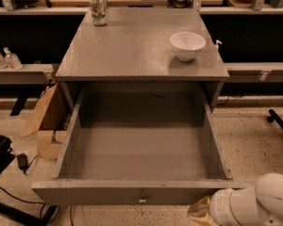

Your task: Close top drawer

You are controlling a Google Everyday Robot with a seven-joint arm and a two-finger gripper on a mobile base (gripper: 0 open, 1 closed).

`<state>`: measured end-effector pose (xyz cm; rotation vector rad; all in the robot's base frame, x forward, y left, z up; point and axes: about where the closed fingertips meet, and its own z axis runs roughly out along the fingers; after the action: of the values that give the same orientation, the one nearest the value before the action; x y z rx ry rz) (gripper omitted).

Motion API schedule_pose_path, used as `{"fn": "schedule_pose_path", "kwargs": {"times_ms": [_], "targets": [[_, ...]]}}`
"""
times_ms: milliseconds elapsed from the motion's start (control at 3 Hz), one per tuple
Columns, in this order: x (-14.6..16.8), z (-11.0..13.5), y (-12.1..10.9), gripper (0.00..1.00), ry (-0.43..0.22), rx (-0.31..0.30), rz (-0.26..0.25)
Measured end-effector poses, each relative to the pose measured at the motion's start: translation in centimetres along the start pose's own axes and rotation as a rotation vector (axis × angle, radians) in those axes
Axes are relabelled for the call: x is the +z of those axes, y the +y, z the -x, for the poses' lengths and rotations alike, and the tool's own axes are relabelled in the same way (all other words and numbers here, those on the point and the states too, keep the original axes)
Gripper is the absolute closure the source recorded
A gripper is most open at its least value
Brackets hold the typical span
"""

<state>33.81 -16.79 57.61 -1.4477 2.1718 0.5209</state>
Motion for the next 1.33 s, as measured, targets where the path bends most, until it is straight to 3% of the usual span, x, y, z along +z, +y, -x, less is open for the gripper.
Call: {"fn": "schedule_pose_path", "kwargs": {"times_ms": [333,1000,1333], "targets": [[1.7,0.3,-1.4,1.00,-0.035,-0.006,0.008],[3.0,3.4,-7.8,1.00,-0.097,-0.048,-0.014],[2.9,3.5,-7.8,1.00,-0.100,-0.050,-0.015]]}}
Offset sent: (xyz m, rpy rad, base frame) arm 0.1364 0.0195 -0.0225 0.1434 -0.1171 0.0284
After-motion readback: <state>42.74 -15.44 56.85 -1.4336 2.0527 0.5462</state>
